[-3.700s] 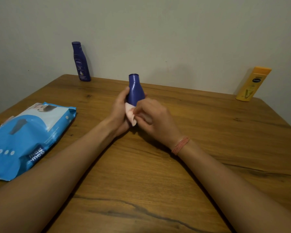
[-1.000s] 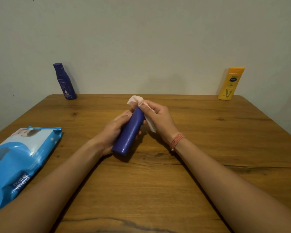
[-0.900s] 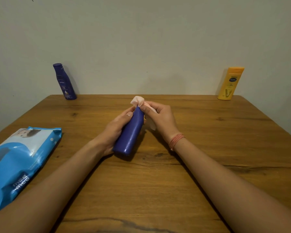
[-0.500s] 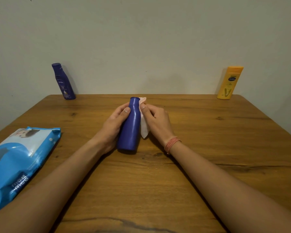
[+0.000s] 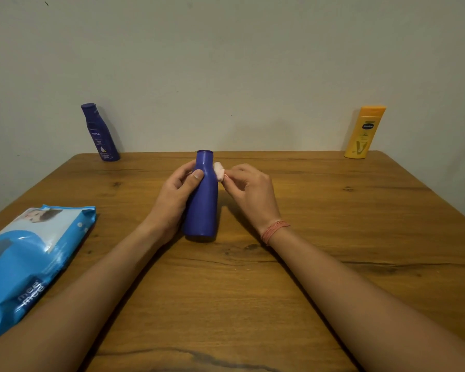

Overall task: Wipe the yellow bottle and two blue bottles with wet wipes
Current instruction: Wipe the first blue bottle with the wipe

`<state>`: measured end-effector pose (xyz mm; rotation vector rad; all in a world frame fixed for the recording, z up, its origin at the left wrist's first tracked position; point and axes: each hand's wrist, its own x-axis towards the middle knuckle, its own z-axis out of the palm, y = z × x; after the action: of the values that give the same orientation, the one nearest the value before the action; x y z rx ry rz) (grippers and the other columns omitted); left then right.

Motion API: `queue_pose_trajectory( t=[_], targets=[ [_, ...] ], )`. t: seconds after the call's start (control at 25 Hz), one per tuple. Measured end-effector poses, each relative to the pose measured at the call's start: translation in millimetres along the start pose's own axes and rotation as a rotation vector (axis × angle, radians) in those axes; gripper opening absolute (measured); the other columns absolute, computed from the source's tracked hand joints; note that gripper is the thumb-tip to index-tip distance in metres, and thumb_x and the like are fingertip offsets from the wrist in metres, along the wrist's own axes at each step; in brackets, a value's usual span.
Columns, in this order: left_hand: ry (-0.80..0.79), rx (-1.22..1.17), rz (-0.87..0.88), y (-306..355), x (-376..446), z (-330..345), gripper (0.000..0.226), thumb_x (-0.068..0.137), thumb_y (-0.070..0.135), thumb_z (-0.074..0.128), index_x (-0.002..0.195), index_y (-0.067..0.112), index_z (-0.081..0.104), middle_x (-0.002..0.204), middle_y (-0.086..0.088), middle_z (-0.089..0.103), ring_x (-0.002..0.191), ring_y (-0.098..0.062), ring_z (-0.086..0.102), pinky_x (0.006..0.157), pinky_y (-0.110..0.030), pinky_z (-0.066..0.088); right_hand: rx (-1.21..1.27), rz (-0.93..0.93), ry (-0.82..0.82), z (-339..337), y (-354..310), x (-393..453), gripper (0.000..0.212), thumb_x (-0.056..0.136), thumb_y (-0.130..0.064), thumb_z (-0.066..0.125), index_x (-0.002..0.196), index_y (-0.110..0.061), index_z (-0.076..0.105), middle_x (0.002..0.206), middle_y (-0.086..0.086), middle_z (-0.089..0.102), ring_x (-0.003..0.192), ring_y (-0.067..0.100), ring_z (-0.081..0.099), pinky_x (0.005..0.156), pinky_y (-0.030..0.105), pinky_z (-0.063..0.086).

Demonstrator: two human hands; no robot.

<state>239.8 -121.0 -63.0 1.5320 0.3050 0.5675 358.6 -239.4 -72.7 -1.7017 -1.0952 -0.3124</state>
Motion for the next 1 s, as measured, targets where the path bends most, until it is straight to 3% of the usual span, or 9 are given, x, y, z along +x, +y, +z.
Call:
queue_pose_trajectory(
  t=[0.08, 0.24, 0.36, 0.56, 0.68, 0.76, 0.88, 1.0],
  targets=[
    [-0.002, 0.009, 0.004, 0.1, 0.0, 0.5, 0.049, 0.089, 0.037, 0.059, 0.135, 0.025, 0.052, 0.107, 0.008, 0.071, 0.089, -0.010, 0.069, 0.069, -0.025, 0.057, 0.068, -0.015, 0.034, -1.8, -2.4, 0.2, 0.020, 0.093, -0.013, 0.063, 0.109, -0.007, 0.072, 0.099, 0.004, 0.069, 0.090, 0.013, 0.062, 0.080, 0.027, 0.054],
    [-0.075, 0.044, 0.027, -1.3, -0.6, 2.4, 0.037, 0.094, 0.034, 0.056, 0.131, 0.027, 0.057, 0.113, 0.001, 0.069, 0.092, -0.013, 0.067, 0.073, -0.027, 0.056, 0.125, -0.178, 0.103, 0.0, -8.7, -0.2, 0.024, 0.091, -0.006, 0.063, 0.114, -0.004, 0.071, 0.105, 0.008, 0.066, 0.096, 0.017, 0.062, 0.084, 0.022, 0.052],
    [-0.092, 0.054, 0.016, -2.6, -1.4, 3.1, 0.036, 0.093, 0.036, 0.056, 0.129, 0.032, 0.058, 0.111, 0.005, 0.070, 0.090, -0.012, 0.067, 0.071, -0.026, 0.057, 0.162, -0.044, 0.121, 0.7, -3.9, 1.7, 0.025, 0.091, -0.006, 0.063, 0.115, -0.007, 0.070, 0.106, 0.006, 0.065, 0.097, 0.013, 0.060, 0.084, 0.021, 0.052],
    [-0.009, -0.215, 0.048, -0.7, 1.5, -5.1, 0.055, 0.090, 0.020, 0.065, 0.141, 0.022, 0.045, 0.124, -0.008, 0.062, 0.101, -0.016, 0.069, 0.090, -0.040, 0.056, 0.229, 0.203, 0.082, -2.6, 4.0, 3.2, 0.021, 0.091, -0.012, 0.063, 0.109, -0.019, 0.070, 0.100, -0.007, 0.069, 0.090, 0.003, 0.062, 0.079, 0.029, 0.057],
    [0.134, -0.338, 0.076, -0.2, 3.3, -9.0, 0.048, 0.087, 0.019, 0.066, 0.132, 0.018, 0.050, 0.130, -0.012, 0.061, 0.118, -0.024, 0.063, 0.090, -0.040, 0.056, 0.178, 0.000, 0.055, -2.2, -1.5, 1.2, 0.017, 0.090, -0.011, 0.063, 0.104, -0.018, 0.069, 0.100, -0.007, 0.068, 0.092, 0.004, 0.061, 0.077, 0.026, 0.054],
    [0.256, -0.469, 0.061, 0.5, 4.6, -13.5, 0.038, 0.089, 0.018, 0.064, 0.125, 0.017, 0.053, 0.131, -0.012, 0.062, 0.119, -0.027, 0.062, 0.090, -0.040, 0.057, 0.068, -0.104, -0.014, 4.7, -1.7, -1.9, 0.017, 0.088, -0.009, 0.065, 0.104, -0.015, 0.070, 0.103, -0.003, 0.067, 0.096, 0.010, 0.060, 0.080, 0.026, 0.053],
    [0.391, -0.703, -0.014, 3.3, 6.2, -21.5, 0.034, 0.091, 0.016, 0.065, 0.123, 0.016, 0.053, 0.128, -0.013, 0.064, 0.113, -0.027, 0.066, 0.083, -0.040, 0.059, 0.128, 0.116, 0.009, 7.4, 3.3, 0.3, 0.014, 0.091, -0.017, 0.066, 0.105, -0.016, 0.068, 0.104, -0.003, 0.067, 0.096, 0.007, 0.061, 0.081, 0.022, 0.055],
    [0.364, -0.799, -0.072, 1.3, 6.2, -18.4, 0.046, 0.088, 0.016, 0.068, 0.129, 0.011, 0.049, 0.125, -0.017, 0.066, 0.108, -0.028, 0.069, 0.083, -0.038, 0.059, 0.291, 0.281, 0.060, 1.1, 6.1, 3.0, 0.016, 0.092, -0.030, 0.063, 0.107, -0.023, 0.065, 0.099, -0.010, 0.067, 0.089, -0.001, 0.060, 0.070, 0.009, 0.051]
  ],
)
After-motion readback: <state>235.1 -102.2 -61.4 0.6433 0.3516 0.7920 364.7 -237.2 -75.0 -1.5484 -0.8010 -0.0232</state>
